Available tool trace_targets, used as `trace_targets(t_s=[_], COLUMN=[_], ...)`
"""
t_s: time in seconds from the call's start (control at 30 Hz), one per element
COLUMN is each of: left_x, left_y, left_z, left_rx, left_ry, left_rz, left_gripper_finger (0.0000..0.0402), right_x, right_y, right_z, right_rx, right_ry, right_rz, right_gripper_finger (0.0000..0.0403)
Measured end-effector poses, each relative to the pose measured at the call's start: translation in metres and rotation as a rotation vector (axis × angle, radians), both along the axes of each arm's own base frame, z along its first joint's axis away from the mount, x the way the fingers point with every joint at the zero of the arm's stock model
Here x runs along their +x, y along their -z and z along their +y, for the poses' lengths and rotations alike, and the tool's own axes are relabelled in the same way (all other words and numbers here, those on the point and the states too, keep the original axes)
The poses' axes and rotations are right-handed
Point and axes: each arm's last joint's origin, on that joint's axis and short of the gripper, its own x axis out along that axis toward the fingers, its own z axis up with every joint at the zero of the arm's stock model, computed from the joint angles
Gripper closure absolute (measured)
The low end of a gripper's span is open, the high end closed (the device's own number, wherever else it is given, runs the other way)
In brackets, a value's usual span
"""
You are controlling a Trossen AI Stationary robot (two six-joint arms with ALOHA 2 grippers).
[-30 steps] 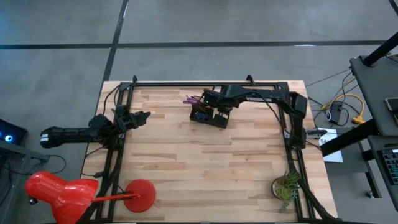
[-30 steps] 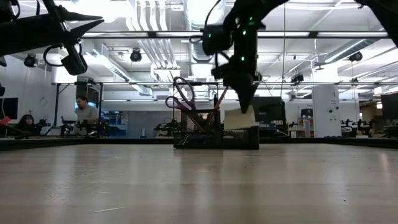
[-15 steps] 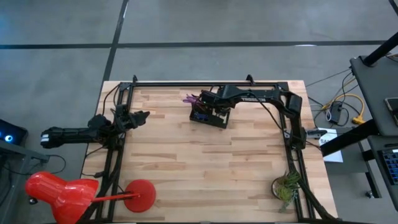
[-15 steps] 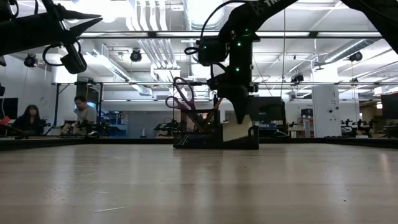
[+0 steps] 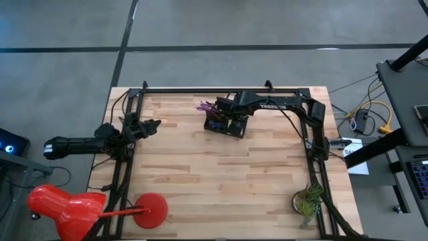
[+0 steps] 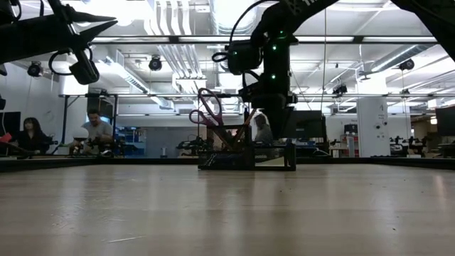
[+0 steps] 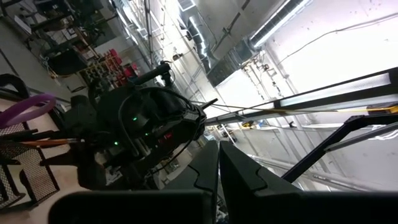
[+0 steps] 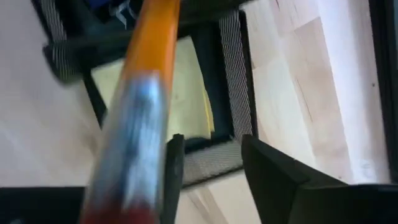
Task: Pick and place office supplies into organizer
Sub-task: Return to Home Position
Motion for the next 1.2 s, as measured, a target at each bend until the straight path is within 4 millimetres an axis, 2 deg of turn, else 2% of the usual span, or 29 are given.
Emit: trace_targets(t_s=[0.2, 0.43, 0.5, 0.63, 0.67, 0.77, 0.83, 0.93, 1.03, 1.13, 1.2], left_x=[0.0, 0.0, 0.0, 0.0, 0.0, -0.001, -0.001, -0.002, -0.002, -0.003, -0.003], left_y=[0.0, 0.0, 0.0, 0.0, 0.0, -0.001, -0.003, -0.003, -0.004, -0.004, -0.006], left_z=[0.0, 0.0, 0.0, 0.0, 0.0, 0.0, 0.0, 0.0, 0.0, -0.001, -0.002], left_rx=[0.0, -0.002, -0.002, -0.014, -0.029, -0.054, -0.051, -0.051, -0.047, 0.008, 0.098], left_ry=[0.0, 0.001, 0.001, 0.006, 0.013, 0.024, 0.024, 0.024, 0.023, 0.026, 0.028], left_rz=[-0.002, 0.001, -0.001, -0.007, -0.014, -0.033, -0.051, -0.054, -0.057, -0.051, -0.05], left_gripper_finger=[0.0402, 0.0402, 0.0402, 0.0402, 0.0402, 0.0402, 0.0402, 0.0402, 0.0402, 0.0402, 0.0402], right_x=[-0.014, -0.023, -0.024, -0.029, -0.029, -0.033, -0.044, -0.07, -0.098, -0.125, -0.144], right_y=[-0.018, -0.075, -0.094, -0.145, -0.159, -0.198, -0.217, -0.223, -0.209, -0.197, -0.19], right_z=[0.006, 0.028, 0.032, 0.04, 0.044, 0.063, 0.078, 0.099, 0.113, 0.116, 0.11], right_rx=[0.02, -0.001, -0.009, 0.042, 0.078, 0.161, 0.169, 0.176, 0.173, 0.223, 0.253], right_ry=[-0.04, -0.032, 0.008, 0.237, 0.234, 0.051, -0.022, -0.022, 0.022, -0.025, -0.066], right_rz=[0.087, -0.122, -0.193, -0.406, -0.464, -0.616, -0.673, -0.691, -0.767, -0.997, -1.183], right_gripper_finger=[0.0228, 0.0229, 0.0231, 0.0235, 0.0235, 0.0236, 0.0236, 0.0236, 0.0236, 0.0236, 0.0236])
